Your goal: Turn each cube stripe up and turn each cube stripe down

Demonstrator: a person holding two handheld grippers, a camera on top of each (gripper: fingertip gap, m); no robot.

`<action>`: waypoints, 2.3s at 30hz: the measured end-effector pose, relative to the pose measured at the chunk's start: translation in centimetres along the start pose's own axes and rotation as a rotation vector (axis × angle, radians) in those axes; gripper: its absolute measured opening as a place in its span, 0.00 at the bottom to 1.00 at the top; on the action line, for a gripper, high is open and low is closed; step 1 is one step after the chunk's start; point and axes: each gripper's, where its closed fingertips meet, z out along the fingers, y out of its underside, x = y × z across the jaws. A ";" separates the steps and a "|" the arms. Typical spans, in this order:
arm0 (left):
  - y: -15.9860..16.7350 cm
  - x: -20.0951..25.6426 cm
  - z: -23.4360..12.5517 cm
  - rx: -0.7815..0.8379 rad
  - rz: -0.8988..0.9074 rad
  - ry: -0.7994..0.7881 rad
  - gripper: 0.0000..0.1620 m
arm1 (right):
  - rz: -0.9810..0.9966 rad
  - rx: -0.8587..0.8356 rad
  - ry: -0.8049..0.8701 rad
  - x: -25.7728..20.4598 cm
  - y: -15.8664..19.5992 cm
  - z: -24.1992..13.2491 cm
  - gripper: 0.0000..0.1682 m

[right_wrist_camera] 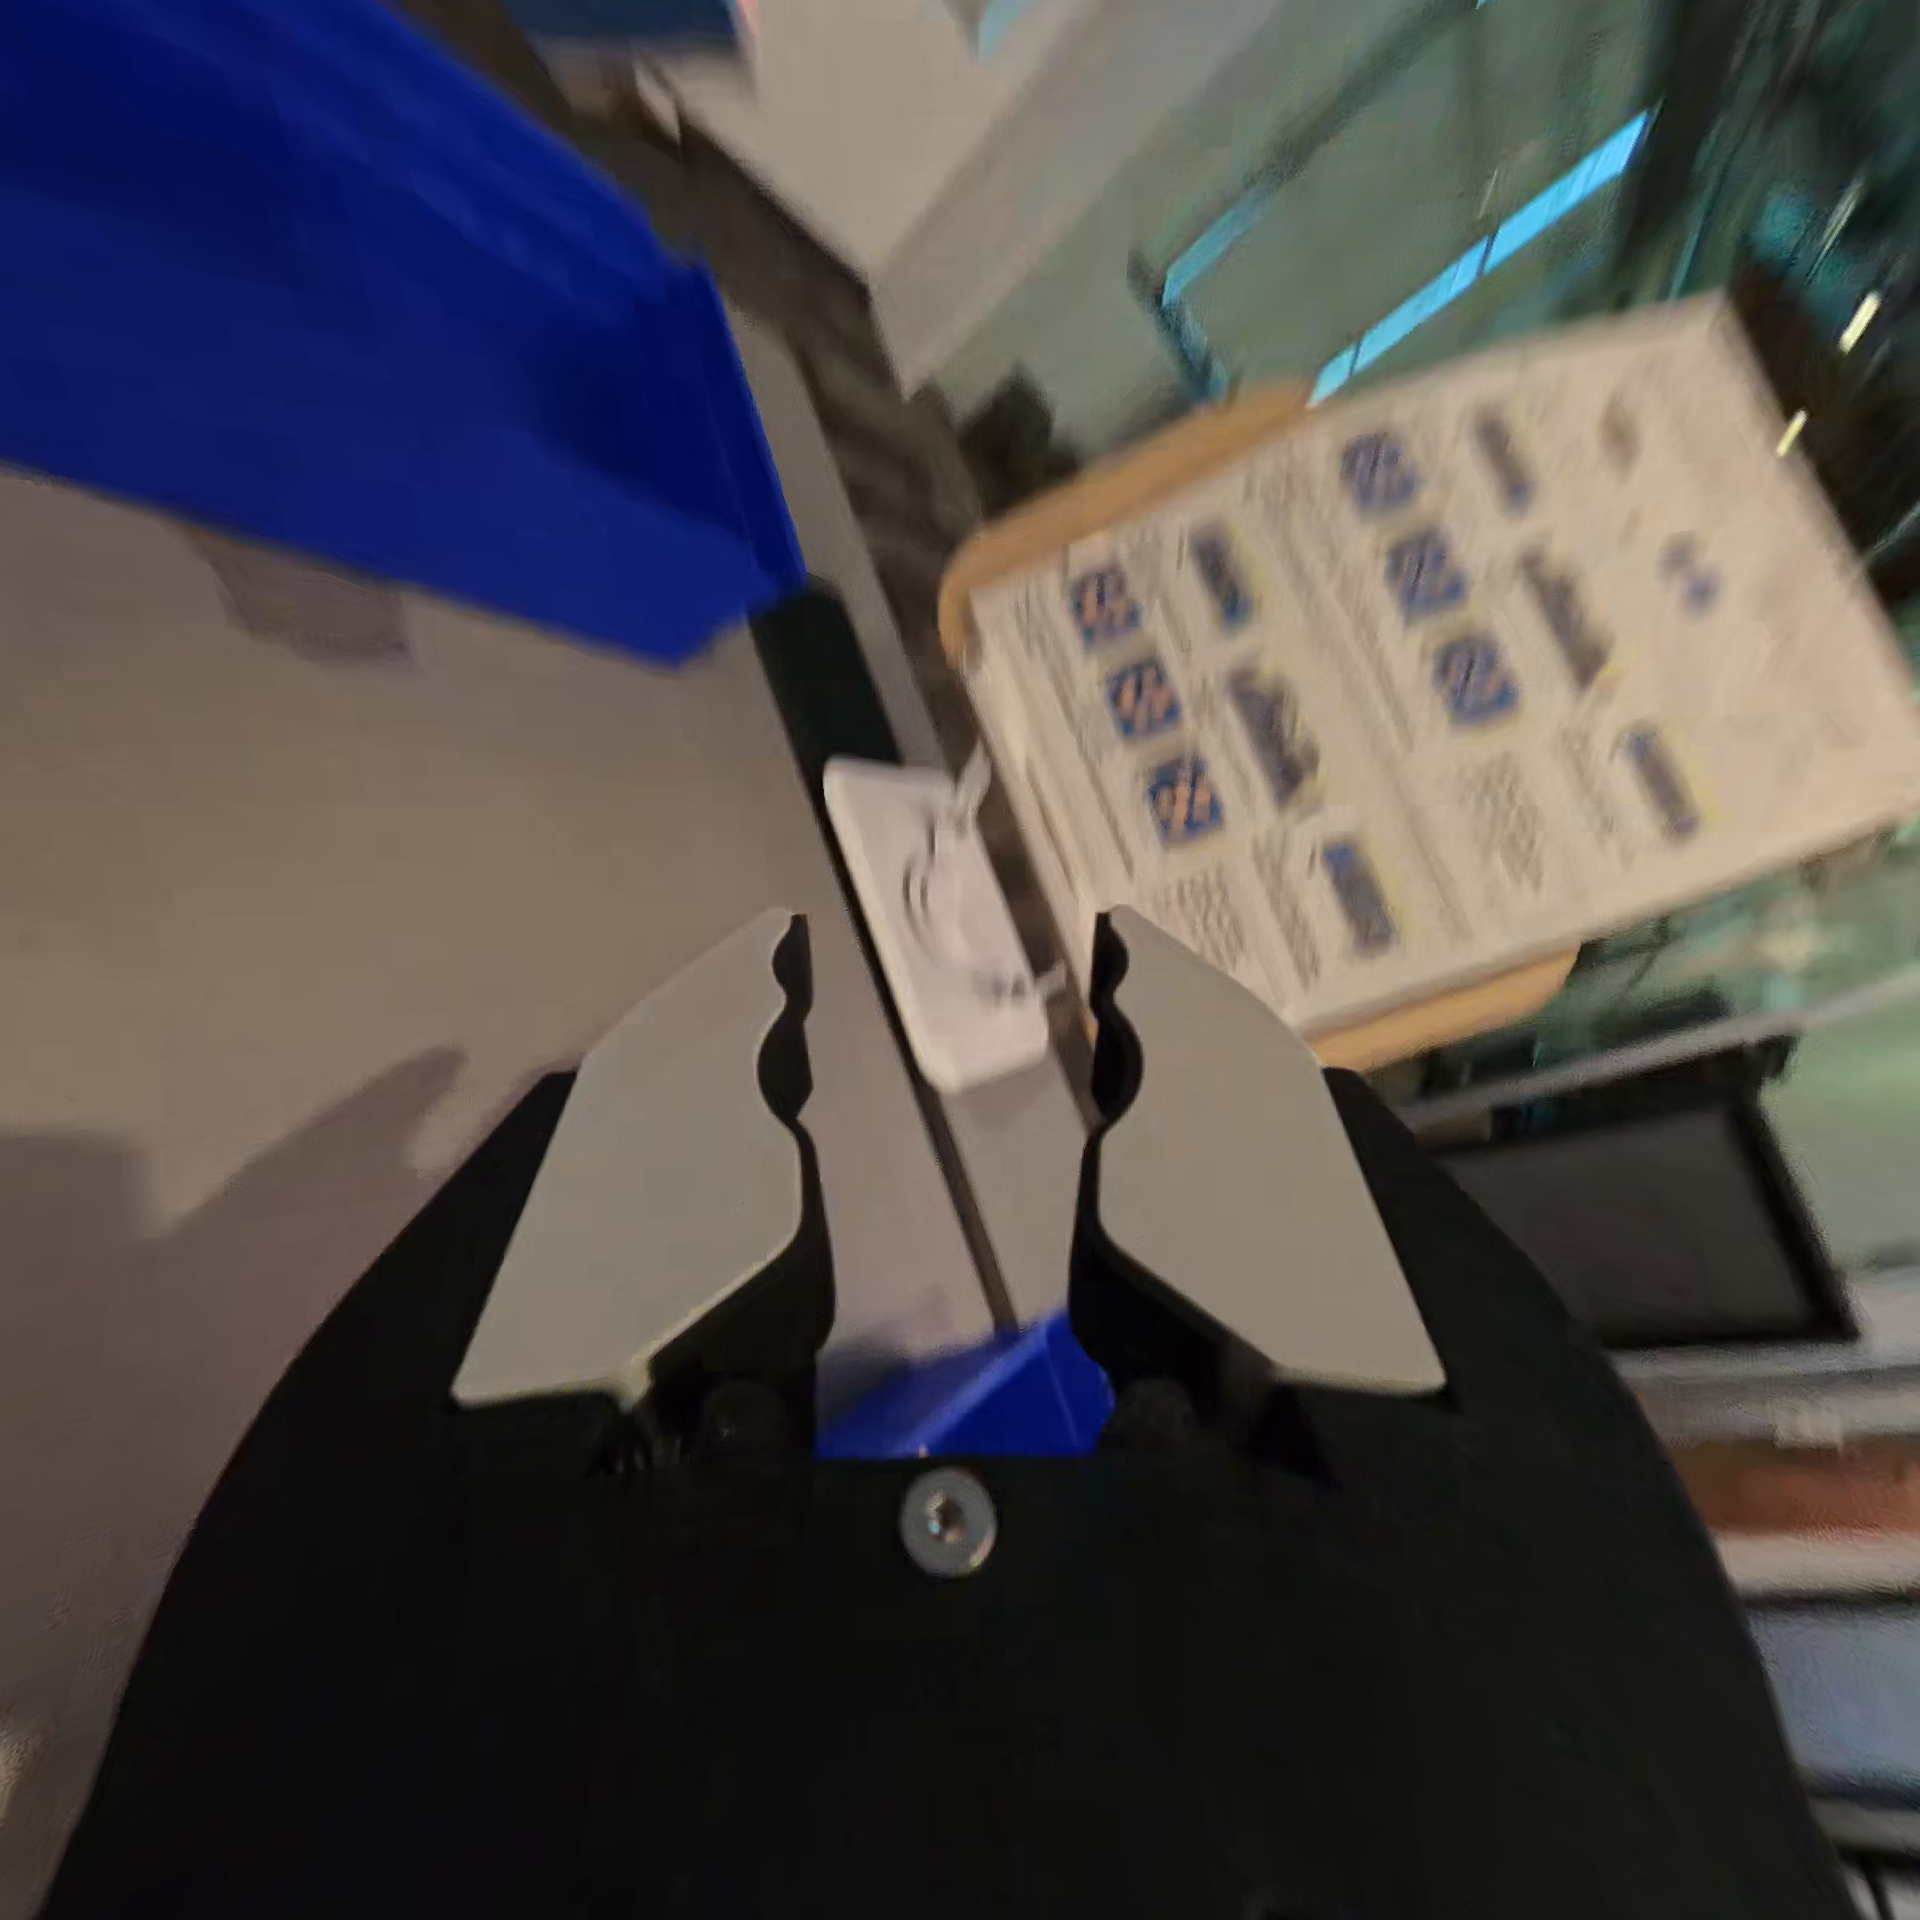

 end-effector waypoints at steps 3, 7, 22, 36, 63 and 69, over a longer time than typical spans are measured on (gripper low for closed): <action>-1.4 3.7 3.6 0.062 -0.037 0.181 0.27 | -0.048 0.235 0.057 -1.9 -5.1 -0.8 0.32; -2.8 7.3 6.9 0.131 -0.047 0.382 0.27 | -0.025 0.463 0.087 -3.1 -8.9 -2.9 0.35; -2.6 7.8 8.9 0.285 0.105 0.476 0.40 | -0.102 0.421 0.090 -2.3 -8.6 -4.3 0.26; -3.3 7.2 3.9 0.419 0.278 0.404 0.39 | 0.468 -1.009 -0.477 -3.2 25.6 -13.6 0.26; -3.0 -5.5 -10.3 0.474 0.300 -0.542 0.20 | 0.550 -0.925 -0.126 2.9 29.6 -11.0 0.28; 1.9 -11.2 -18.8 0.254 0.172 -1.067 0.24 | 1.089 -0.866 0.222 7.2 33.8 -13.7 0.35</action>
